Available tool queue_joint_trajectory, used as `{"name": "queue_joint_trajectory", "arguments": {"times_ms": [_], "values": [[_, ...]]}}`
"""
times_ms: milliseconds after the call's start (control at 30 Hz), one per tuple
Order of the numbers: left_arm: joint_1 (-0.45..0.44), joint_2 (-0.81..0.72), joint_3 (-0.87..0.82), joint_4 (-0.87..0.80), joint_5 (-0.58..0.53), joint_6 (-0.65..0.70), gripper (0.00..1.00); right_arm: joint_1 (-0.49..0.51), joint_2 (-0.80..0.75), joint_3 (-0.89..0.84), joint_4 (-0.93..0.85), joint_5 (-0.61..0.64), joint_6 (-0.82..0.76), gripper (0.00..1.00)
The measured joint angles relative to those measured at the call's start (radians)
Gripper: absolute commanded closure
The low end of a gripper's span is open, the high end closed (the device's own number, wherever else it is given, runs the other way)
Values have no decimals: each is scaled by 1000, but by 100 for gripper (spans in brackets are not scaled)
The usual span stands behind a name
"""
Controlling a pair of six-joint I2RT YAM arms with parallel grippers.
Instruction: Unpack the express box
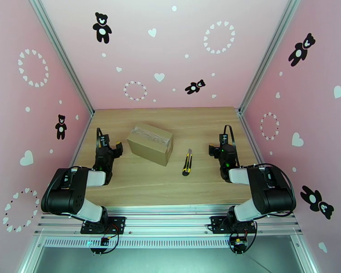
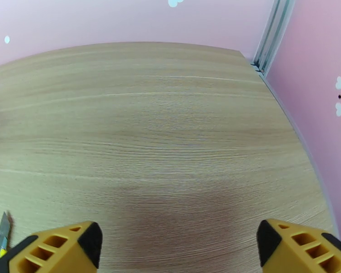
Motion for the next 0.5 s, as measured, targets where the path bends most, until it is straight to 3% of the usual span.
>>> {"name": "queue_joint_trajectory", "arguments": {"times_ms": [233, 500], "values": [[-11, -315, 52, -272, -168, -80, 23, 29, -120, 152, -305, 95, 55, 13], [-39, -531, 282, -773, -179, -287, 24, 113, -297, 196, -615, 182, 134, 14]]}}
